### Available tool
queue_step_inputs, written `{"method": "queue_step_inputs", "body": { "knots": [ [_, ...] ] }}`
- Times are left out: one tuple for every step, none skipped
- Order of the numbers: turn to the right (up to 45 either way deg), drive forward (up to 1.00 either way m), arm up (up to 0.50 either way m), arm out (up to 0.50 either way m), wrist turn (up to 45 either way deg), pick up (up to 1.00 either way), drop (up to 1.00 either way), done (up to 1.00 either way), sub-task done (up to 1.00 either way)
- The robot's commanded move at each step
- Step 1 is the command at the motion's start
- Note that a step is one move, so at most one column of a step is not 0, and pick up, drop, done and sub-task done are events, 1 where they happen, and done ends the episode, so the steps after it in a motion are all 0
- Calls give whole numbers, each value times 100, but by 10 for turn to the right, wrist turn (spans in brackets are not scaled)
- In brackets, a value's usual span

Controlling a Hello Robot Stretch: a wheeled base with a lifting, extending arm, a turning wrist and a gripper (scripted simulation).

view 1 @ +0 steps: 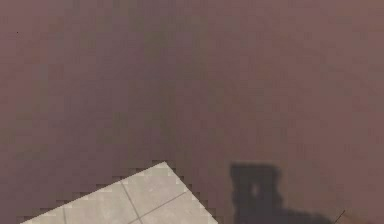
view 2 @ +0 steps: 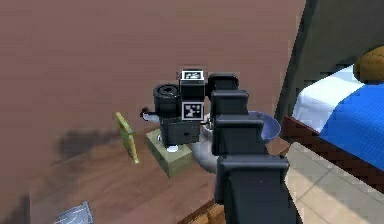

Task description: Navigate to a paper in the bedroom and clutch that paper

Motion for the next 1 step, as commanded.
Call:
{"method": "queue_step_inputs", "body": {
  "knots": [
    [0, 0, -24, 0, 0, 0, 0, 0, 0]
  ]
}}
